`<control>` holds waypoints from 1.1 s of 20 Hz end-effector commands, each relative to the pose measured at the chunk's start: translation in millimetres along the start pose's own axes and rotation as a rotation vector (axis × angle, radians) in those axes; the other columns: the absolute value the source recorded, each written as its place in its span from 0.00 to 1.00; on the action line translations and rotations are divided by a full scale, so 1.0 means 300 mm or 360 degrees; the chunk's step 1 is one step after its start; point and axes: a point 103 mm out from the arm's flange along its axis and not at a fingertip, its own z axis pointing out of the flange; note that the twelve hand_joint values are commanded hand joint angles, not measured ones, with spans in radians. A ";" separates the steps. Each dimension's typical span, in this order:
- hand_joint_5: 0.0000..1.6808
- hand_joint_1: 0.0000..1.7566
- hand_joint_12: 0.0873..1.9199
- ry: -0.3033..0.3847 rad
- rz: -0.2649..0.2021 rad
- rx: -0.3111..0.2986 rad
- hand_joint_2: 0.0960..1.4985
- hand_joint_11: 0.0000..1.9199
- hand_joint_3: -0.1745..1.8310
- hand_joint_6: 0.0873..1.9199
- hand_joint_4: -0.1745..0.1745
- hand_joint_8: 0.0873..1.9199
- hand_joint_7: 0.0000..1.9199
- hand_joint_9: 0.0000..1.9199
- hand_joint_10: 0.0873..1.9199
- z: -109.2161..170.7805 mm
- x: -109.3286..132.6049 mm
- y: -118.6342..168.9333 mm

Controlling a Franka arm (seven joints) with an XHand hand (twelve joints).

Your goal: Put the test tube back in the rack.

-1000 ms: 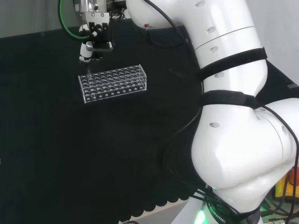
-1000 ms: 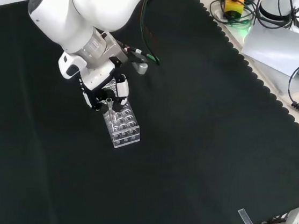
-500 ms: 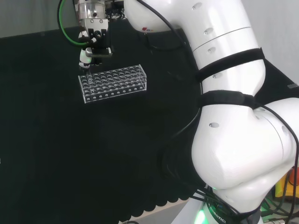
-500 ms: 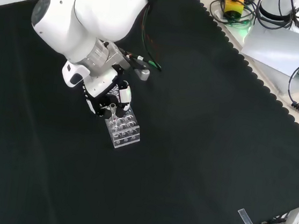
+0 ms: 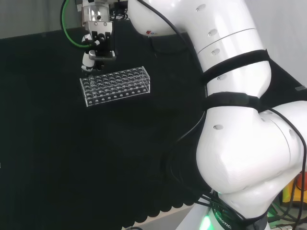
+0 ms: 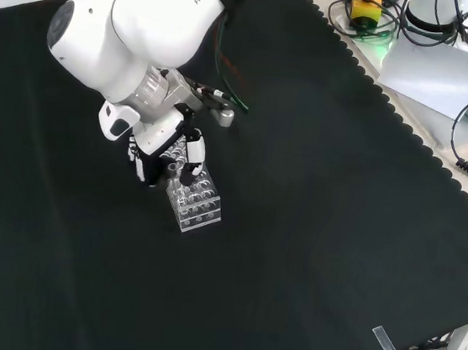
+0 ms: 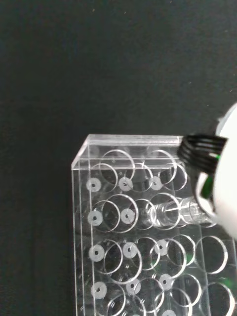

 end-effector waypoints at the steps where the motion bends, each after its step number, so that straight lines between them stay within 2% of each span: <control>1: 0.27 0.62 0.76 0.0078 -0.0047 0.0082 0.32 0.22 0.48 0.39 0.17 0.46 0.40 0.47 0.42 -0.078 -0.006 -0.036; 8: 0.21 0.61 0.77 0.0105 -0.0053 0.0020 0.31 0.17 0.46 0.33 0.22 0.47 0.34 0.40 0.43 -0.183 -0.027 -0.121; 22: 0.21 0.60 0.78 0.0107 -0.0006 -0.0167 0.32 0.15 0.45 0.29 0.24 0.47 0.32 0.36 0.43 -0.457 -0.128 -0.417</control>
